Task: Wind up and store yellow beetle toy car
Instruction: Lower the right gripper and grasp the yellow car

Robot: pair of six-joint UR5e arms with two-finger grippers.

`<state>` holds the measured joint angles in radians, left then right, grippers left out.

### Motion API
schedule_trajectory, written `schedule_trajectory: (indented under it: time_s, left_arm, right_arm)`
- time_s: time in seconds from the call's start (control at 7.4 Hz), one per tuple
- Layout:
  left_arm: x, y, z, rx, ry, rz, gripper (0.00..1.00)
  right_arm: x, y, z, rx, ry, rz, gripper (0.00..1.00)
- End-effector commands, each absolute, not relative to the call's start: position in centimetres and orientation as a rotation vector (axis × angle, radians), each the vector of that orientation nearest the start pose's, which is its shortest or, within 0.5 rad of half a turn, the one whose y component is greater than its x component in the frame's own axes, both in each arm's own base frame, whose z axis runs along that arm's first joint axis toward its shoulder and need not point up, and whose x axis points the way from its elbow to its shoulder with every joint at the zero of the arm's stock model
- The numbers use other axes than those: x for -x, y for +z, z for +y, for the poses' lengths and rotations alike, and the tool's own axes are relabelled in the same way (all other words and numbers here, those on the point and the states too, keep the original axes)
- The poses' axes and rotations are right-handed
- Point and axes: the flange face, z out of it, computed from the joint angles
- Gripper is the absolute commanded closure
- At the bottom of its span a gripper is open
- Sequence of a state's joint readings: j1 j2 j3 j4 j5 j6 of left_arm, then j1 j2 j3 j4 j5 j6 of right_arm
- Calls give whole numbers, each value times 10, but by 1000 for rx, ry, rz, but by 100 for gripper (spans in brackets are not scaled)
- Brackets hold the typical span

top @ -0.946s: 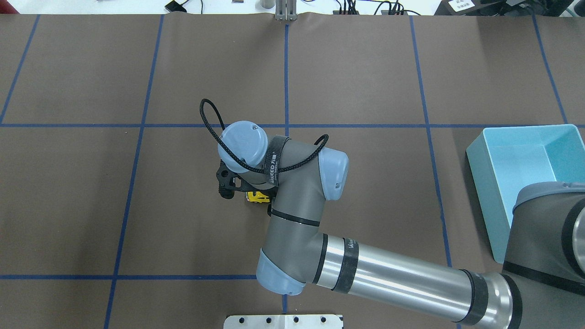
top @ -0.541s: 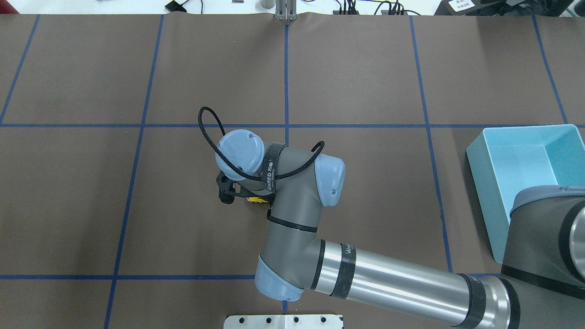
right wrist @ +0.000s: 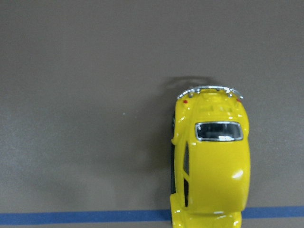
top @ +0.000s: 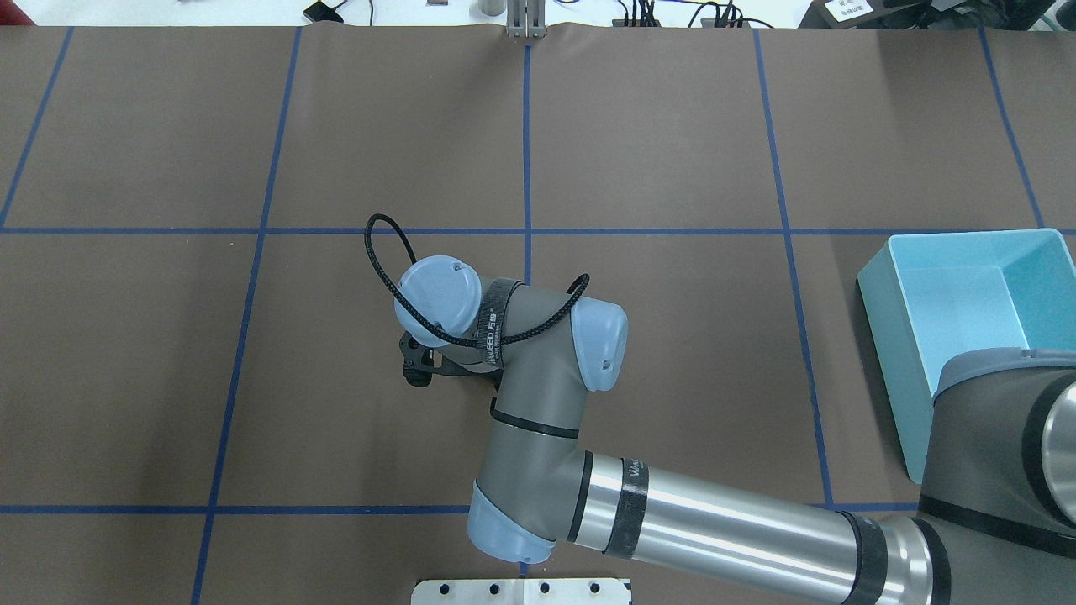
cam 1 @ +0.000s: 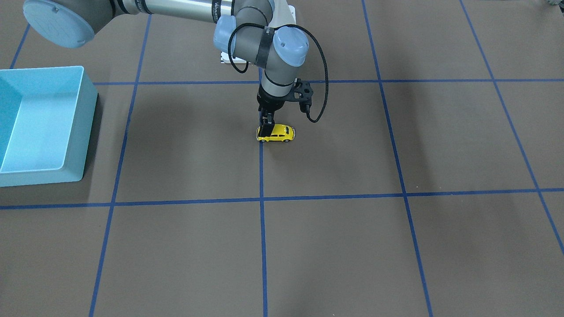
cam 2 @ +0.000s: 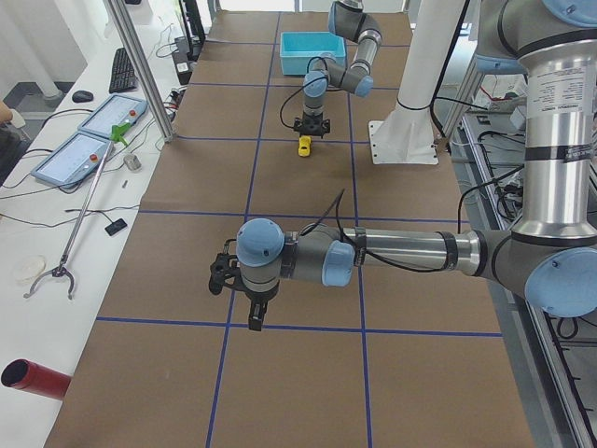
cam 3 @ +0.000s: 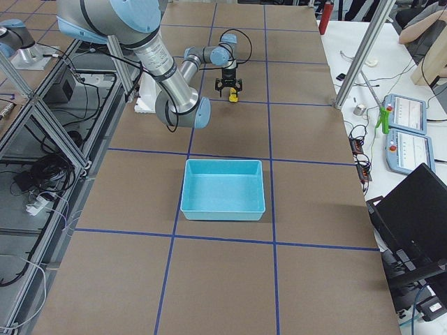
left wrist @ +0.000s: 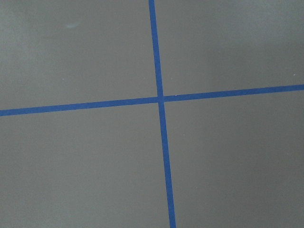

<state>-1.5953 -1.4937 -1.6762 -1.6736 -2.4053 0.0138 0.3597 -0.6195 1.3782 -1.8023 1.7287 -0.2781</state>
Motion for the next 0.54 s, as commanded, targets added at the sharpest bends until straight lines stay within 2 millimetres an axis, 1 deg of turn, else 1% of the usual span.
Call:
schedule_trajectory:
  time_s: [0.0, 0.27, 0.41]
  left_arm:
    - [71, 629, -465, -138, 45, 831, 1]
    - [71, 630, -464, -136, 44, 831, 1]
    - [71, 630, -464, -136, 44, 831, 1]
  right_arm:
    - [680, 177, -382, -432, -1491, -407, 6]
    - [681, 177, -384, -451, -1485, -413, 7]
    - [680, 180, -395, -457, -1459, -415, 7]
